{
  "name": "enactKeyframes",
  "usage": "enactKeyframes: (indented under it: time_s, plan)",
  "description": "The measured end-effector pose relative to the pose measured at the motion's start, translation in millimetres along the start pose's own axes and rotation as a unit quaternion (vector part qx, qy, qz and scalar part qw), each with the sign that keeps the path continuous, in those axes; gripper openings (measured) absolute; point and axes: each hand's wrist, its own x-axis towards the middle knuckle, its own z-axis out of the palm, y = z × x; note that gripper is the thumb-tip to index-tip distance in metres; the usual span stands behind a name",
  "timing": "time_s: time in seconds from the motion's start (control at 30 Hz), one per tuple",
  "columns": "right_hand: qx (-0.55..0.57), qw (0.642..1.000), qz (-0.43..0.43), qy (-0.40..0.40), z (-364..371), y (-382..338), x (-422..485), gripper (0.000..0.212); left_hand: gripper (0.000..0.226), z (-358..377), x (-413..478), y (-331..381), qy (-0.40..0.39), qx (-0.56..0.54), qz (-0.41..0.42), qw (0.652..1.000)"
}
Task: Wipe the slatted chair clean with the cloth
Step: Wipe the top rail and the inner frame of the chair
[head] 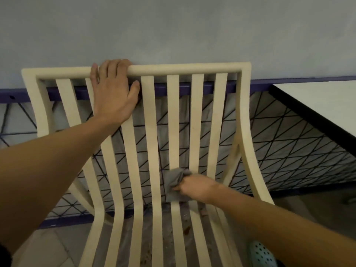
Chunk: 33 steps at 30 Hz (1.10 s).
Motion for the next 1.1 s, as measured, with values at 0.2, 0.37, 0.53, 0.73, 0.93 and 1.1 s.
enactKeyframes:
  time_s: [0.2,0.37,0.53,0.73,0.93,1.1]
  plan:
    - [-0.066,0.987,0.015,0.147,-128,75,-77,0.054,0.043,-8,-1,3,-0.028,-0.018,-0.016,0.999]
    - [-0.067,0.959,0.061,0.267,-211,111,-92,0.059,0.042,-13,3,9,-0.038,-0.022,-0.023,0.999]
    - [0.089,0.936,0.086,0.330,-127,97,-77,0.060,0.042,-11,1,8,-0.025,-0.017,-0.020,0.999]
    - [0.171,0.971,0.120,0.112,-28,30,-44,0.046,0.047,-3,1,6,0.000,0.012,-0.013,1.000]
    - [0.141,0.974,0.167,-0.057,25,-8,-15,0.030,0.048,1,-1,6,-0.001,0.017,-0.005,1.000]
    - [0.151,0.970,0.143,-0.123,41,-23,-1,0.027,0.048,-3,-1,6,-0.009,0.007,-0.008,1.000]
